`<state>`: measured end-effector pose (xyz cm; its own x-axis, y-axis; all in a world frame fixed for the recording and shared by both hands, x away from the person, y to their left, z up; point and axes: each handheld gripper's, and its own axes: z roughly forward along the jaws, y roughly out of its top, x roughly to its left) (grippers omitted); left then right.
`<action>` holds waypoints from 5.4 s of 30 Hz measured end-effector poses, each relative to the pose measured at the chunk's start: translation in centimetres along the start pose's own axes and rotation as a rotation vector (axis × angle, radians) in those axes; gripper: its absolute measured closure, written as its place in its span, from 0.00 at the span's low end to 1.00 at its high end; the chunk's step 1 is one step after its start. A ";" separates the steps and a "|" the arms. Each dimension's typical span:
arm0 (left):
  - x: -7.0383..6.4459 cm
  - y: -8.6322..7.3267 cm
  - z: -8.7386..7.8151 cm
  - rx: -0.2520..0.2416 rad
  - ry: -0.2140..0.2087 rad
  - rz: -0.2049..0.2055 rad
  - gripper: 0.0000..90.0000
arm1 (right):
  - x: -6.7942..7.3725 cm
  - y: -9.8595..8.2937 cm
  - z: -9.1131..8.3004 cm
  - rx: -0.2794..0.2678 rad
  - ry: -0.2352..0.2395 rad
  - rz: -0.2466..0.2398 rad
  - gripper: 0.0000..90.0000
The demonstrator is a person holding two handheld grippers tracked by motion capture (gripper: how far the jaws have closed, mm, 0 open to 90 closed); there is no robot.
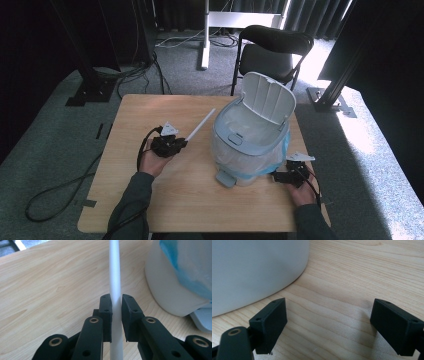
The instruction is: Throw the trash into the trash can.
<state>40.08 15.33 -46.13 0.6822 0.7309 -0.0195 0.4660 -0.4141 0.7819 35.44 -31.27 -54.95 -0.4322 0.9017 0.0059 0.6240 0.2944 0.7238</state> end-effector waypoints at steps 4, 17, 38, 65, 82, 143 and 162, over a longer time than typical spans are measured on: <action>-0.1 0.3 -0.6 -0.022 -0.008 0.003 0.88 | 0.0 0.0 0.0 0.000 0.000 0.000 0.14; -0.2 1.0 -1.7 -0.073 -0.019 0.005 0.88 | 0.0 0.0 0.0 0.000 0.000 0.000 0.14; -1.4 2.6 -4.3 -0.177 -0.082 0.030 0.88 | 0.0 0.0 0.0 0.000 0.000 0.000 0.14; -3.1 3.6 -7.2 -0.287 -0.235 0.065 0.88 | 0.0 0.0 0.0 0.000 0.000 0.000 0.14; -4.7 4.3 -5.9 -0.249 -0.290 0.109 0.88 | 0.0 0.0 0.0 0.000 0.000 0.000 0.14; -5.6 11.3 -8.0 -0.317 -0.230 0.222 0.88 | 0.0 0.0 0.0 0.000 0.000 0.000 0.14; -6.1 14.5 -8.2 -0.367 -0.226 0.251 0.88 | 0.0 0.0 0.0 0.000 0.000 0.000 0.14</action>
<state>38.11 9.31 -29.56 0.8720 0.4802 0.0949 0.0703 -0.3146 0.9466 35.44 -31.27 -54.95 -0.4323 0.9017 0.0063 0.6240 0.2941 0.7239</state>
